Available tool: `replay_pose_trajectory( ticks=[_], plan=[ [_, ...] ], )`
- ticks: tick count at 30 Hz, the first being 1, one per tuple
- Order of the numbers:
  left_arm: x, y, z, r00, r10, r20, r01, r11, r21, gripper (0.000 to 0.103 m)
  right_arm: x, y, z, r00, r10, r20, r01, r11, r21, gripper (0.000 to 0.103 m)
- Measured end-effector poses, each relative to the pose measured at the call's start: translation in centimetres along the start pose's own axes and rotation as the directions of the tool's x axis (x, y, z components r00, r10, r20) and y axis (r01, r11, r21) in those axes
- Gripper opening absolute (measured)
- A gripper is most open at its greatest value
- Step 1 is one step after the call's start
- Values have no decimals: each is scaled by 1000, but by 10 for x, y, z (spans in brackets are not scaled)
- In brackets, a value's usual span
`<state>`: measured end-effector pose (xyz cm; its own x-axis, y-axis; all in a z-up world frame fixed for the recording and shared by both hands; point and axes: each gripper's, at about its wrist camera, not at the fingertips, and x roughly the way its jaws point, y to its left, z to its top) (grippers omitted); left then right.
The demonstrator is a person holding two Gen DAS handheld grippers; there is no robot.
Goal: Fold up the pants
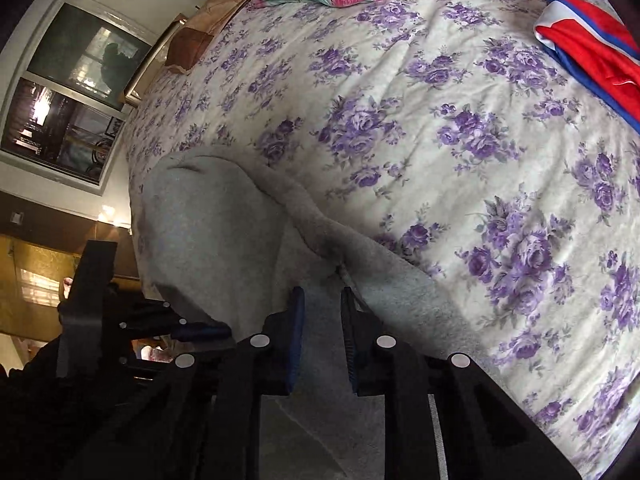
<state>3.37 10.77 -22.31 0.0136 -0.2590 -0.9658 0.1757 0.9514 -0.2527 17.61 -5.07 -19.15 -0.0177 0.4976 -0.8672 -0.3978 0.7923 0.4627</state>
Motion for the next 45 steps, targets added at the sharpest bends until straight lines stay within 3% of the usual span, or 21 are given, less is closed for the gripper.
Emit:
replay_pose_trajectory(
  ticks=[10,13,15,16,17,19,23,25,29,33,35,37,40,42,45],
  plan=[
    [2,6,16,1000,-11,-22,11,1000,-3,21,16,-13,12,993,119,-1,-119,991,61,20],
    [1,6,21,1000,-14,-23,14,1000,1,21,32,-11,12,998,35,-53,-33,998,47,35],
    [1,6,23,1000,-13,-25,14,1000,4,21,43,-10,9,996,21,-83,-17,999,49,35],
    [2,6,23,1000,-13,-26,13,1000,5,21,46,-9,7,996,23,-85,-18,998,52,29],
    [1,6,24,1000,-13,-25,13,1000,5,21,47,-8,7,996,33,-77,-29,998,54,15],
    [0,6,25,1000,-16,-24,16,1000,3,21,40,-4,7,998,10,-60,-7,999,49,11],
    [-2,6,25,1000,-21,-17,21,1000,3,21,-10,13,28,997,-70,33,71,998,-4,9],
    [-4,5,24,1000,-22,-7,22,1000,2,21,-16,15,40,992,-120,49,122,992,-44,7],
    [-3,10,25,999,-33,3,33,999,-4,21,42,-6,50,969,-242,-41,238,967,-87,7],
    [-3,18,27,999,-51,1,51,999,-19,20,51,-9,50,975,-218,-41,212,969,-124,8],
    [-11,23,29,998,-68,0,68,997,-46,19,40,-13,52,982,-179,-57,174,981,-85,11],
    [-27,28,34,996,-82,26,83,995,-49,19,10,-13,51,985,-172,-4,171,984,-51,15],
    [-66,23,51,983,-146,112,148,989,-3,17,-54,-13,40,970,-195,144,198,980,-6,23],
    [-81,15,72,966,-210,150,207,978,33,17,-89,-18,24,948,-238,212,233,971,50,30],
    [-75,-13,110,966,-219,141,208,974,86,18,-114,-25,-11,931,-297,215,276,953,121,29]
  ],
)
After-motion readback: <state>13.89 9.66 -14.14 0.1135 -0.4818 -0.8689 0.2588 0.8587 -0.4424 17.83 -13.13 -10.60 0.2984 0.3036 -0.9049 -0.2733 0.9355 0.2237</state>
